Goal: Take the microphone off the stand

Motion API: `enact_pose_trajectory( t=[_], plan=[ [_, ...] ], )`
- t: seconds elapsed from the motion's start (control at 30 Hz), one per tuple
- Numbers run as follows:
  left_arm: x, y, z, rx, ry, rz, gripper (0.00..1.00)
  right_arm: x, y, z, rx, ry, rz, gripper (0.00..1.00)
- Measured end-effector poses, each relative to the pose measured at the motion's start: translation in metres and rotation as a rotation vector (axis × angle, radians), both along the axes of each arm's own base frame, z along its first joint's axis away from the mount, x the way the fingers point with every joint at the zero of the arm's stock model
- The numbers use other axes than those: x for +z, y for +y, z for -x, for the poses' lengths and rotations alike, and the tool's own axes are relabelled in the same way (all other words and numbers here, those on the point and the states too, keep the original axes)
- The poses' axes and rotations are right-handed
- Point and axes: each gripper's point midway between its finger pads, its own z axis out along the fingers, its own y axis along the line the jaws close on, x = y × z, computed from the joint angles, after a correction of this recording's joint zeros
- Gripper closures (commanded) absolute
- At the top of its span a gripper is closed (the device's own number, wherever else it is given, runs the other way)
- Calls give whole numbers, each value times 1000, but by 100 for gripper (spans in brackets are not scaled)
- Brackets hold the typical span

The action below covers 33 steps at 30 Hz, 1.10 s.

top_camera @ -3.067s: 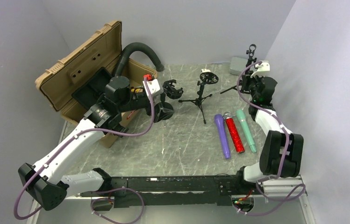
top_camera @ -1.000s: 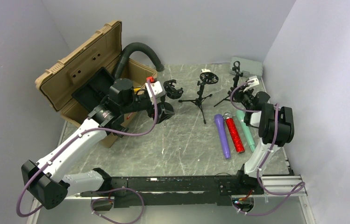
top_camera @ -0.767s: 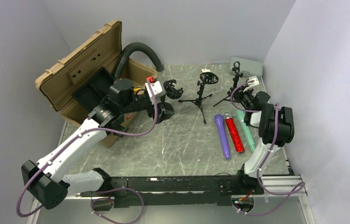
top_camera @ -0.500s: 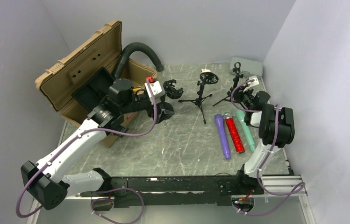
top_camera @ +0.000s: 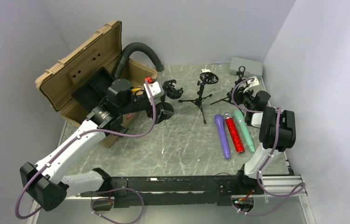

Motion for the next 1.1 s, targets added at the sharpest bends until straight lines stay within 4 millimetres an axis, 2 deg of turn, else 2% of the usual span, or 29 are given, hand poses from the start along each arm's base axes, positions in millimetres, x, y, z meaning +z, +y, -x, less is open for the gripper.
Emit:
enact_pose_trajectory(
  t=[0.5,0.83,1.1],
  plan=[
    [0,-1,2,-11,6,3,1,3,-4,8,-27,37,32,83],
    [0,-1,2,-14,9,5,1,-1,0,12,-27,39,72,80],
    [1,-1,2,-13,8,7,1,-9,-2,22,-52,62,79,68]
  ],
)
